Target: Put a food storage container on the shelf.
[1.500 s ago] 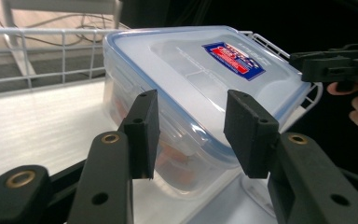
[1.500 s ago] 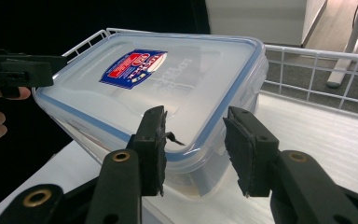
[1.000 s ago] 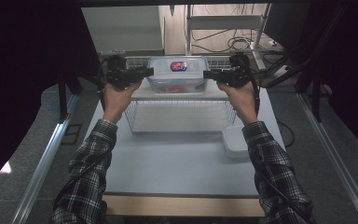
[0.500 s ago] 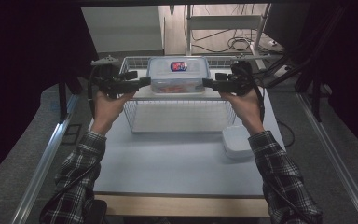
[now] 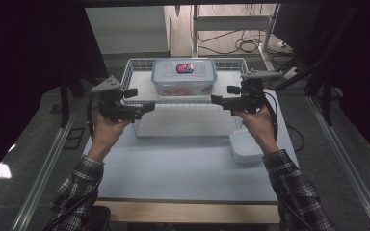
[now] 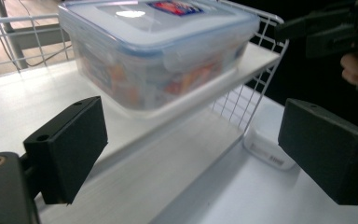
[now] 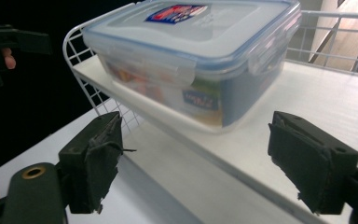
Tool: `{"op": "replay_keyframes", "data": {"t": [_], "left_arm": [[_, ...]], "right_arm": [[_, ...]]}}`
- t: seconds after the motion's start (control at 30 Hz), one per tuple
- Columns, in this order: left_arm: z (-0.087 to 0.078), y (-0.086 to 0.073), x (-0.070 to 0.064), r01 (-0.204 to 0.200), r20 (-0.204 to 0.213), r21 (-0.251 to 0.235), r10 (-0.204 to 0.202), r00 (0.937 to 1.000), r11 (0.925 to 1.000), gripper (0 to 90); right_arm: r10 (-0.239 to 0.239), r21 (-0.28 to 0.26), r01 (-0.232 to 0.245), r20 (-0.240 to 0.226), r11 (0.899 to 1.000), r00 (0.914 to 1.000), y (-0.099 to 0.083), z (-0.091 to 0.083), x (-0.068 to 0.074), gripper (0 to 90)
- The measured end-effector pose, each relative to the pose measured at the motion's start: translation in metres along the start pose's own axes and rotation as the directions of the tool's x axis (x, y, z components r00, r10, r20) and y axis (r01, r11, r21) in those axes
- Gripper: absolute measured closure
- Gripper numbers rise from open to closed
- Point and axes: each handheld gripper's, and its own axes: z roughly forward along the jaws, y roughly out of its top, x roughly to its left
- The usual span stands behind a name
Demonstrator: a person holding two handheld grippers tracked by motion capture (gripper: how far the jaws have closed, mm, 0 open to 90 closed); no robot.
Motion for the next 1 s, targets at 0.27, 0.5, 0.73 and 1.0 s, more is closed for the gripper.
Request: {"op": "replay_keyframes", "data": {"t": [0.27, 0.5, 0.73, 1.0], "left_arm": [[-0.002, -0.027, -0.017, -0.048, -0.005, 0.035, 0.048, 0.9988, 0.9983, 4.4], [0.000, -0.053, -0.026, -0.070, -0.016, 0.051, 0.071, 0.9973, 0.9962, 3.6], [0.003, -0.070, -0.033, -0.086, -0.025, 0.073, 0.088, 0.9959, 0.9936, 2.7], [0.000, -0.089, -0.044, -0.111, -0.025, 0.087, 0.113, 0.9932, 0.9901, 2.9]], "right_arm": [[-0.058, 0.015, 0.057, 0.004, 0.998, 0.9983, -0.019, -0.009, 0.011, 11.5], [-0.084, 0.038, 0.083, 0.009, 0.996, 0.9965, -0.041, -0.015, 0.017, 8.1], [-0.082, 0.051, 0.081, 0.008, 0.995, 0.9966, -0.058, -0.020, 0.017, 5.7], [-0.087, 0.058, 0.087, 0.005, 0.995, 0.9962, -0.083, -0.025, 0.018, 4.3]]}}
